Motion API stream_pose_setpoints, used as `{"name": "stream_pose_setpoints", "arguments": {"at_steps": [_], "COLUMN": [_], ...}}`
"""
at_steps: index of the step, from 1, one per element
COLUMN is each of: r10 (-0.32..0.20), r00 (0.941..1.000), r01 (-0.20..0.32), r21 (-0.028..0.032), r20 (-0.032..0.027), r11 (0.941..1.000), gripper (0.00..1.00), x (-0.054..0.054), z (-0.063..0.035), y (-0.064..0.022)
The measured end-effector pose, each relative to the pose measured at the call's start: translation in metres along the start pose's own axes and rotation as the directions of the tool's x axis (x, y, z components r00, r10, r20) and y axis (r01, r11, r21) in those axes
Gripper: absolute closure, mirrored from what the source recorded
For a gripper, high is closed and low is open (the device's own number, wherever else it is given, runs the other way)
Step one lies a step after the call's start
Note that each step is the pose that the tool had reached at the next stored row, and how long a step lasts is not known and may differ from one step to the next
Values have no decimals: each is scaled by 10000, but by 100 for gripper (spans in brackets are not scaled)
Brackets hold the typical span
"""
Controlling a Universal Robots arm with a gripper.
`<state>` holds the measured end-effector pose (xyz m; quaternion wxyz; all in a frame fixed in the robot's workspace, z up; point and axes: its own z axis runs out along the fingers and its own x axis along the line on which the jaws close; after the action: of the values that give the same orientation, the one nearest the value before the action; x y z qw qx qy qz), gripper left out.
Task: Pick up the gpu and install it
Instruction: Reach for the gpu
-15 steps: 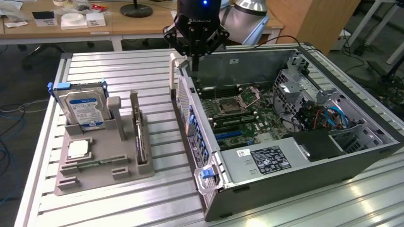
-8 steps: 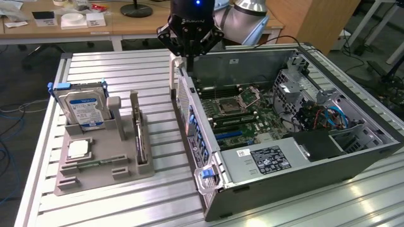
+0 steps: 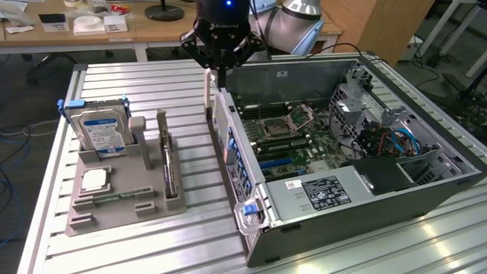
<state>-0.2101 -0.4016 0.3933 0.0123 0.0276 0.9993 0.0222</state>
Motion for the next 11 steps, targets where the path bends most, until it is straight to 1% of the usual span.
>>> {"name": "stream_pose_setpoints", "arguments": {"at_steps": [11], "r10": [0], "r00": [10000], "r01": [0], "r21": [0], "r20": [0], "r11": [10000], "gripper": [89], "x": [235], "z": [-7], "y": [-37]}}
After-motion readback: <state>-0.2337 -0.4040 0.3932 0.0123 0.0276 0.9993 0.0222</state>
